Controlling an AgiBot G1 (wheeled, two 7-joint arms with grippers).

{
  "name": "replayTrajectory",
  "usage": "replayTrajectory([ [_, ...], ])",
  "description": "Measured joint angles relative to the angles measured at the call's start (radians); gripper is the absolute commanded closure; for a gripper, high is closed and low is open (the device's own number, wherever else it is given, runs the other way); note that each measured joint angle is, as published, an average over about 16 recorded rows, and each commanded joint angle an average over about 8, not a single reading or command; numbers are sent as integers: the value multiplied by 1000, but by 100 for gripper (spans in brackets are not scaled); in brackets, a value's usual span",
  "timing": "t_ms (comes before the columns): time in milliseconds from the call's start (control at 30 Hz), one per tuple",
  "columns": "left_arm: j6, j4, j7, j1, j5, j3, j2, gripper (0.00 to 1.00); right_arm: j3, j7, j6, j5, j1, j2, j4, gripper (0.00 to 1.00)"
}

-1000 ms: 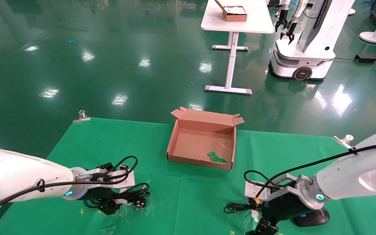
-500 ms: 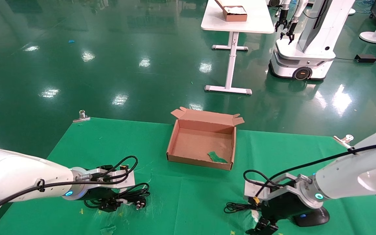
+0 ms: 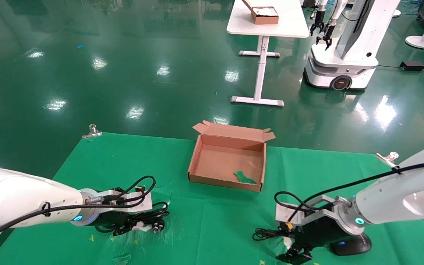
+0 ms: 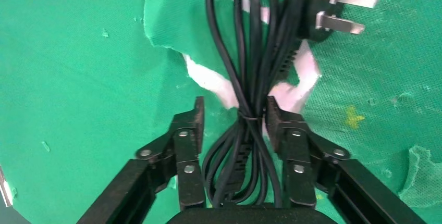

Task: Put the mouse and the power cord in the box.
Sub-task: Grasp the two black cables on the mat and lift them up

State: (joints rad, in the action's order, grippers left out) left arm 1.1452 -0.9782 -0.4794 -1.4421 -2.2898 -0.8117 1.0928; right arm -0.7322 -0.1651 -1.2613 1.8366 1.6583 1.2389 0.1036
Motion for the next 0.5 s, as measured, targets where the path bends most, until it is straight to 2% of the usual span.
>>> replayTrajectory([
  [500, 0, 0, 0, 0, 0, 0, 0, 100, 0, 1, 0, 0, -1, 0, 2, 100],
])
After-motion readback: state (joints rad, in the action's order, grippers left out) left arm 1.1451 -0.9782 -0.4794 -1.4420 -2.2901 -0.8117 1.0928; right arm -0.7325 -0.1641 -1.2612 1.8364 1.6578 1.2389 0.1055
